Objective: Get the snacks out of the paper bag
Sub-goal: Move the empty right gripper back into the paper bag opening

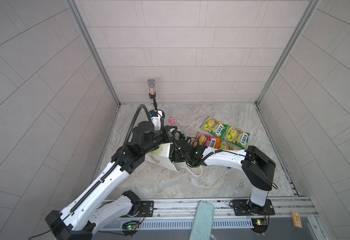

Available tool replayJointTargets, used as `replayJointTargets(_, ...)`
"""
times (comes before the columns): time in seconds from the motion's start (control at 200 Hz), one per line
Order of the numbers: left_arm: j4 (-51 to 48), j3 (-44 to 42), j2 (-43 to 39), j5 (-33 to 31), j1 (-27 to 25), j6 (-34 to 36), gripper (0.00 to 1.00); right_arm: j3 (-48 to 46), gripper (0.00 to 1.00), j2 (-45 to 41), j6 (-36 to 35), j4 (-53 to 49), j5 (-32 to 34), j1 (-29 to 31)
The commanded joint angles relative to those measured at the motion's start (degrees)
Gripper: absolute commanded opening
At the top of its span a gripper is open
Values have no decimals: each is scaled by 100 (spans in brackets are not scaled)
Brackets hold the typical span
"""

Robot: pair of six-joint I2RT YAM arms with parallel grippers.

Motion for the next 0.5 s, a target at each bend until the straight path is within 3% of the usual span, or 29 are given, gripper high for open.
replayJointTargets(0.0,303,307,33,-16,-29,-57,0,181,52,199,114,-34,-37,18)
replayJointTargets(0.26,289,409,15,-26,-24,-51,0,216,42,341,78,632,-584,-47)
replayJointTargets(0.32,249,390,-31,-69,-30,-42,0,135,33,252,33,757,-603,-52)
replayJointTargets(0.44,154,310,-145,-121,-31,27,0,-161,6,-58,-35,1042,-535,-57)
replayJointTargets(0.495,86,279,-197,-177,-22,63,0,-316,0,-196,-47,1160,-502,-83)
